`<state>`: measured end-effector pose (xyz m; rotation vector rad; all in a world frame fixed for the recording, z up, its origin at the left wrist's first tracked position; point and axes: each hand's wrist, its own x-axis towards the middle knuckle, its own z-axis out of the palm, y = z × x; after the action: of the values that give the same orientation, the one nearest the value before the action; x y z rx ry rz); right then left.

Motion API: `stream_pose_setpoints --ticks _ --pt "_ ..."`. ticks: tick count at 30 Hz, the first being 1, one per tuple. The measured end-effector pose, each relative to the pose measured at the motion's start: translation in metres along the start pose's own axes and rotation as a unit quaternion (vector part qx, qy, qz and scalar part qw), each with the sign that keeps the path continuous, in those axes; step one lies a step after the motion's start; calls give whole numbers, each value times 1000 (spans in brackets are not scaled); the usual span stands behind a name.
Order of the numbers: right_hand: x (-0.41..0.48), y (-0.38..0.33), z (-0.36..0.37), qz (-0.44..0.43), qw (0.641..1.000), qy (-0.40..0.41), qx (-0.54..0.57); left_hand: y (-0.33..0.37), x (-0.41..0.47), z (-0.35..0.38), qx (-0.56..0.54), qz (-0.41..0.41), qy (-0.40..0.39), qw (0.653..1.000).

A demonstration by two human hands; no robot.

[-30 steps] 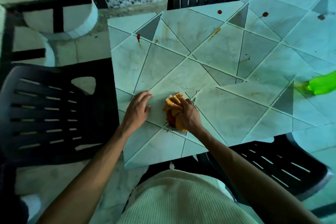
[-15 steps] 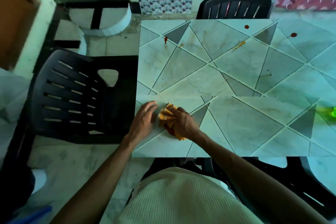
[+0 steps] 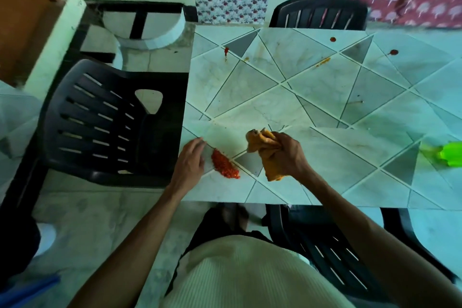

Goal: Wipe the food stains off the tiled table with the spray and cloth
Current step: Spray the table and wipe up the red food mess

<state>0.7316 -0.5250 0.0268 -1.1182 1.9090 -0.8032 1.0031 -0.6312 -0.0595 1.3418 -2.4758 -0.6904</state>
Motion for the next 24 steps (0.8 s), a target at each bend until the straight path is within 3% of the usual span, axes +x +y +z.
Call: stream_pose_setpoints --ticks 7,13,16,19,24 --pt "-35 45 -9 73 994 82 -20 -7 -6 -3 -15 19 1 1000" --pt "-35 18 40 136 978 64 141 -14 -11 -12 -28 26 -21 999" --pt "-30 -4 69 130 974 88 166 -19 -17 -16 -36 37 -29 998" --pt "-26 -37 88 117 978 25 169 -21 -21 -18 -41 44 -40 997" --pt "-12 -48 90 75 993 36 79 -23 -22 -19 -51 43 -40 997"
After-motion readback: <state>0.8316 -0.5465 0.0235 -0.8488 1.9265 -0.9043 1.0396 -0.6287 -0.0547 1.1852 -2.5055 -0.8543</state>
